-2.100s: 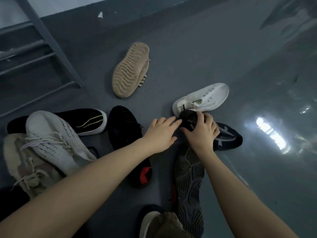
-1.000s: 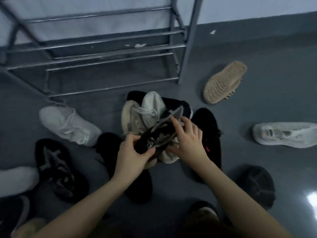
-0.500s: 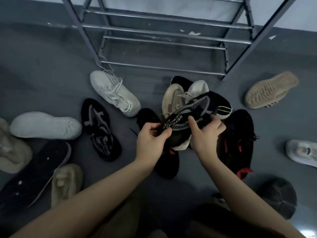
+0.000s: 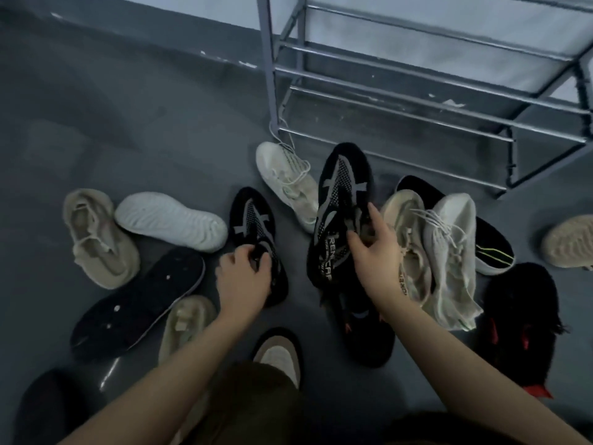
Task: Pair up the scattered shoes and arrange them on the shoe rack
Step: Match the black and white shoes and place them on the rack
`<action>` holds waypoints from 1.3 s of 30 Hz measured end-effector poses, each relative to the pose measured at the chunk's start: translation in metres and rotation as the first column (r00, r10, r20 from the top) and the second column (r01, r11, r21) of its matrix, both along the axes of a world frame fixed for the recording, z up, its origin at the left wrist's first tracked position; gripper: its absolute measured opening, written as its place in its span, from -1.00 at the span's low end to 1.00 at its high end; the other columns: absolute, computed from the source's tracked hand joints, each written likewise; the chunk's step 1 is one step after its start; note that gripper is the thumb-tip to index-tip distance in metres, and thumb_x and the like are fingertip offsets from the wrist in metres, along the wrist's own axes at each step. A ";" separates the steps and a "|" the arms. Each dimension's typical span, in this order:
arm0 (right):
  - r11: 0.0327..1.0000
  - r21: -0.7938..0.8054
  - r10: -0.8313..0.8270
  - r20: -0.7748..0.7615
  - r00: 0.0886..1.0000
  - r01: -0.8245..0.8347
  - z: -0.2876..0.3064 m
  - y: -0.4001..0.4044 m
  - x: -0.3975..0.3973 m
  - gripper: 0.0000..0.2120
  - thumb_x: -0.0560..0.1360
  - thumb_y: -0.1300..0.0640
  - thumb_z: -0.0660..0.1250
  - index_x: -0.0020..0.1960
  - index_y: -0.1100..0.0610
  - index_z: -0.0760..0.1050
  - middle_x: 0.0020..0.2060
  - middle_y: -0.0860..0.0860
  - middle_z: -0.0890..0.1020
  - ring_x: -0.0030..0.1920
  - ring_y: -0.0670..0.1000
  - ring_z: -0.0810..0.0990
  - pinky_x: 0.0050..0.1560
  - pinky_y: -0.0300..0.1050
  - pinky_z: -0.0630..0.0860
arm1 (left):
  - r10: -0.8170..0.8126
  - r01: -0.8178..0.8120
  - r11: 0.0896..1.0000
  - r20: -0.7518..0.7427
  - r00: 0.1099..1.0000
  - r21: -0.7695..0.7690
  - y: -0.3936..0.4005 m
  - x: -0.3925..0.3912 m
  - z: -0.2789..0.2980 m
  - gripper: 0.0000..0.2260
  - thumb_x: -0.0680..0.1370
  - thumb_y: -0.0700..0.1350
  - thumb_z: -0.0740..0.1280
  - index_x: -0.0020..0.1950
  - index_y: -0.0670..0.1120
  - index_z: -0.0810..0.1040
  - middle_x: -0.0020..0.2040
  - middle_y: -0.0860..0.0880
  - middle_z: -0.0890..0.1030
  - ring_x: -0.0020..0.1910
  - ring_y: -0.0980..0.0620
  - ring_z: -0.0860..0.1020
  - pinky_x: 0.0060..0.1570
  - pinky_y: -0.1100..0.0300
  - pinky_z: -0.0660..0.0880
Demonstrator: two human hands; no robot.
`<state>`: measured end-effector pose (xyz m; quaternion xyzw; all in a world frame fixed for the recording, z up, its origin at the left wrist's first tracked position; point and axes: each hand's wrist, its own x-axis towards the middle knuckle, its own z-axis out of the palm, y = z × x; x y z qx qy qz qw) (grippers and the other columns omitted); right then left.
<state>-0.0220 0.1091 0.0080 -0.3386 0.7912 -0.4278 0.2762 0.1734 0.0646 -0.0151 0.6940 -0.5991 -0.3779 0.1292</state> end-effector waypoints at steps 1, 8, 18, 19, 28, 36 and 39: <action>1.000 -0.002 0.022 -0.036 0.999 -0.022 -0.003 -0.003 0.002 -0.50 0.50 0.13 0.32 0.42 0.04 0.32 0.22 0.06 0.46 0.17 -0.06 0.47 0.25 -0.24 0.39 | 0.016 -0.022 0.999 0.125 0.992 0.045 -0.007 0.008 -0.008 -0.57 0.54 0.13 0.20 0.34 -0.05 0.36 0.28 -0.21 0.37 0.25 -0.21 0.38 0.27 -0.07 0.33; 0.983 0.024 0.185 -0.178 0.966 -0.184 -0.035 -0.011 0.018 -0.65 0.51 0.23 0.29 0.29 0.18 0.45 0.06 0.07 0.49 0.00 -0.04 0.50 0.11 -0.33 0.40 | 0.030 -0.041 0.986 0.069 0.997 0.161 -0.029 0.010 -0.044 -0.49 0.56 -0.01 0.24 0.45 -0.11 0.16 0.29 -0.22 0.46 0.24 -0.21 0.44 0.14 -0.03 0.41; 0.984 -0.021 0.168 -0.195 0.966 -0.175 -0.028 -0.019 0.018 -0.75 0.50 0.27 0.29 0.18 0.21 0.51 -0.06 -0.02 0.51 -0.05 -0.04 0.53 0.02 -0.32 0.42 | 0.014 -0.012 0.995 0.018 1.000 -0.095 -0.035 0.017 -0.026 -0.66 0.55 -0.20 0.21 0.33 -0.19 0.41 0.19 -0.20 0.57 0.17 -0.19 0.51 0.11 0.03 0.41; 0.986 -0.040 0.152 -0.187 0.971 -0.162 -0.021 -0.020 0.018 -0.78 0.50 0.27 0.29 0.14 0.19 0.53 -0.06 -0.02 0.52 -0.05 -0.04 0.54 0.01 -0.28 0.44 | -0.010 0.013 0.988 0.022 1.000 -0.151 -0.033 0.018 -0.020 -0.66 0.55 -0.19 0.21 0.33 -0.18 0.41 0.19 -0.18 0.56 0.17 -0.17 0.51 0.12 0.02 0.42; 0.992 -0.096 -0.094 -0.146 0.985 0.081 0.036 -0.031 -0.014 -0.93 0.50 0.16 0.31 -0.11 0.16 0.47 -0.24 0.00 0.60 -0.24 -0.05 0.58 -0.25 -0.14 0.50 | -0.204 0.190 0.874 0.016 0.979 -0.447 -0.064 -0.016 0.051 -0.71 0.56 -0.18 0.21 0.26 -0.08 0.52 0.03 -0.10 0.62 0.00 -0.09 0.56 -0.05 0.04 0.48; 0.979 0.020 -0.197 -0.173 0.965 0.203 0.025 -0.093 -0.072 -0.91 0.51 0.16 0.27 -0.07 0.19 0.49 -0.24 -0.01 0.55 -0.28 -0.09 0.50 -0.23 -0.11 0.45 | -0.308 0.323 0.883 0.101 0.946 -0.341 -0.150 -0.091 0.048 -0.71 0.56 -0.22 0.17 0.22 -0.06 0.55 -0.04 -0.15 0.64 -0.07 -0.17 0.57 -0.26 0.12 0.40; 0.978 0.010 -0.207 -0.120 0.971 0.209 0.006 -0.123 -0.084 -0.90 0.54 0.16 0.25 -0.03 0.19 0.47 -0.24 -0.05 0.52 -0.28 -0.14 0.47 -0.30 -0.22 0.37 | -0.325 0.347 0.857 0.123 0.938 -0.380 -0.183 -0.109 0.029 -0.71 0.55 -0.24 0.17 0.20 -0.11 0.56 -0.06 -0.15 0.65 -0.08 -0.17 0.59 -0.21 0.07 0.48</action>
